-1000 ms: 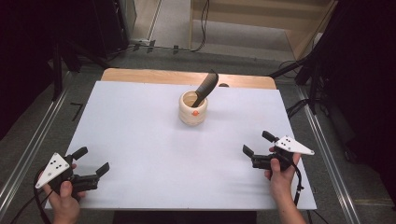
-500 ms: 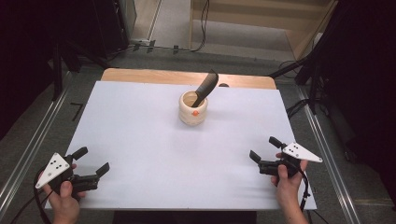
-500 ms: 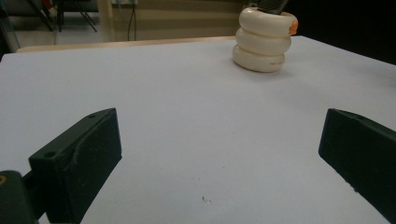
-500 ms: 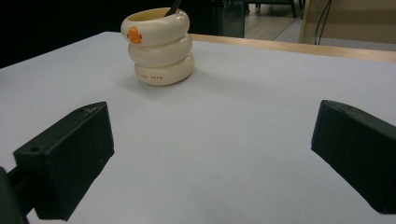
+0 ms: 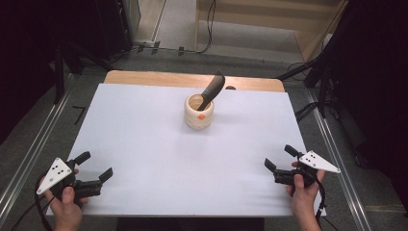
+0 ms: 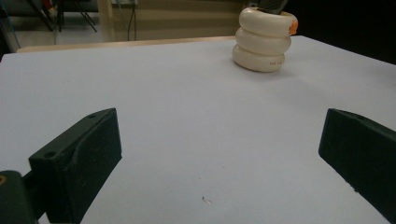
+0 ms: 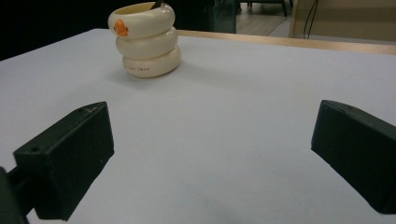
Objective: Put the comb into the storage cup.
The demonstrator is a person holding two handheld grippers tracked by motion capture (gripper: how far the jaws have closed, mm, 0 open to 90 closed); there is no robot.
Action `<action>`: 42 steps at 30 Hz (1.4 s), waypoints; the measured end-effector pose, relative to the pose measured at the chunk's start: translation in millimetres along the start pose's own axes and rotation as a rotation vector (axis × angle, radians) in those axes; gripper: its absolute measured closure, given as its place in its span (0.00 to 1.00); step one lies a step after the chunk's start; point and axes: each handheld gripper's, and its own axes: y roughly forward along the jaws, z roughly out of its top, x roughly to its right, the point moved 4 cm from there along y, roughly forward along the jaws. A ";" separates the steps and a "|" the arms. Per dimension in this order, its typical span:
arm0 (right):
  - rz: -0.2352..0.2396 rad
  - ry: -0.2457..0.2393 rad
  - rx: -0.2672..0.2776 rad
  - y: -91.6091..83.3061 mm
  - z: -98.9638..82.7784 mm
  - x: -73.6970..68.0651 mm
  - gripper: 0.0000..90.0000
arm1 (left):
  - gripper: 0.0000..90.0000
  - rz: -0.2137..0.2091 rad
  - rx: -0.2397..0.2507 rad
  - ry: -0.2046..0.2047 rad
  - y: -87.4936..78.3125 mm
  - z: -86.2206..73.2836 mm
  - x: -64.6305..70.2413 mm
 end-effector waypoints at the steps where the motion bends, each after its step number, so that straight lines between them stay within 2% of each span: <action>1: -0.004 -0.001 -0.001 -1.0 -1.1 1.0 0.00 | 0.00 0.000 0.000 0.000 0.0 0.0 0.0; 22: -0.072 0.024 -0.002 -37.3 -21.0 25.7 0.00 | 0.00 0.000 0.000 0.004 0.2 0.0 0.3; 32: -0.129 0.006 0.015 -46.8 -28.2 32.8 0.00 | 0.00 0.001 -0.005 0.012 0.3 0.1 0.5; 36: -0.117 -0.003 0.017 -44.2 -30.3 30.9 0.00 | 0.00 0.001 -0.002 0.009 0.2 0.2 0.0; 42: -0.107 0.048 0.044 -46.7 -30.2 36.2 0.00 | 0.00 0.005 -0.004 0.013 0.3 0.0 0.5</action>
